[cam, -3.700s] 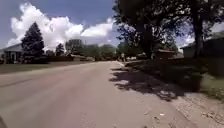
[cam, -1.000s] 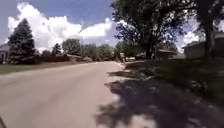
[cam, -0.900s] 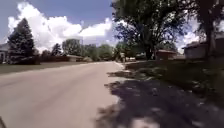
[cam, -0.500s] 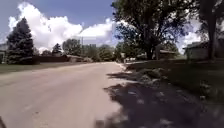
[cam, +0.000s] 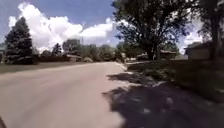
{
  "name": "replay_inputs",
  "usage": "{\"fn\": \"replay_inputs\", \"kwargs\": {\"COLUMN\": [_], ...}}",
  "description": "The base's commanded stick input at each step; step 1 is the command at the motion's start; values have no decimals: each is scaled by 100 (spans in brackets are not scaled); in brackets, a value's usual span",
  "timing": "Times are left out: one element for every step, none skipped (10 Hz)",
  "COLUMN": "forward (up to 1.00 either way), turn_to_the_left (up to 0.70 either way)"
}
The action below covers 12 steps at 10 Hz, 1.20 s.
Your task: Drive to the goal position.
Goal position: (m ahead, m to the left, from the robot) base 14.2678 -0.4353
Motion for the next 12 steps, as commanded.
{"fn": "replay_inputs", "kwargs": {"forward": [70, 70, 70, 70, 70, 70, 70, 70, 70, 70, 70, 70], "turn_to_the_left": [0, 0, 0, 3, 7, 4, 0, 0, 0, 0, 0, 0]}}
